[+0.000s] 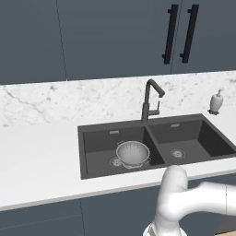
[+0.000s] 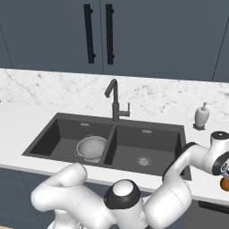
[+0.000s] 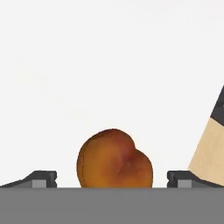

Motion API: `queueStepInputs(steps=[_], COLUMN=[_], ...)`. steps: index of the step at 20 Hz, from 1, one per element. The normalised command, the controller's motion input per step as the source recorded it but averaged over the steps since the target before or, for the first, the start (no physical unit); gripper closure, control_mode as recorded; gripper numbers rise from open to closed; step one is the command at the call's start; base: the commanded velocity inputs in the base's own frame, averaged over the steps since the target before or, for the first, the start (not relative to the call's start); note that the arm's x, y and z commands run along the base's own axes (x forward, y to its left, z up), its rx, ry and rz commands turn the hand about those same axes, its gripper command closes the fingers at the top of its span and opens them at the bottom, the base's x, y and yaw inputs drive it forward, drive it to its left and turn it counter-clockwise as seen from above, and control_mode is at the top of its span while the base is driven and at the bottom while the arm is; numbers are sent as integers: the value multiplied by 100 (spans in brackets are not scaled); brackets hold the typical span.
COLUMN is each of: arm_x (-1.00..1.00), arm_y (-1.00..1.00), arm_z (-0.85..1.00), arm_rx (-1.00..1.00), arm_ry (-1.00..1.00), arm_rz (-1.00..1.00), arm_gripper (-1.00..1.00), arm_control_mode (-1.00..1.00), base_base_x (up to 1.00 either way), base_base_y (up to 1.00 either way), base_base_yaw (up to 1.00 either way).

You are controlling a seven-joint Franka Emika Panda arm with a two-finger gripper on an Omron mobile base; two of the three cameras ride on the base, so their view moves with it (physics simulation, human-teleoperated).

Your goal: Put the colander in the sink, put the peach in the colander, and turn on the sink faucet and pour water over the colander.

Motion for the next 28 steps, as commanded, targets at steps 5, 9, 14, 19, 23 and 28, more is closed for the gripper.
queueStepInputs(steps=[5,9,14,19,23,28], arm_x=[-20,-18,1,15,17,5], arm_y=[22,1,0,0,-5,-22], arm_z=[-16,-10,0,0,0,0], arm_rx=[-3,0,0,0,0,0], arm_ry=[0,0,0,0,1,1], arm_rz=[0,0,0,0,0,0], arm_gripper=[-100,-100,-100,-100,-100,-100], arm_control_mode=[-100,-100,-100,-100,-100,-100], base_base_x=[0,0,0,0,0,0], base_base_y=[0,0,0,0,0,0], base_base_yaw=[0,0,0,0,0,0])
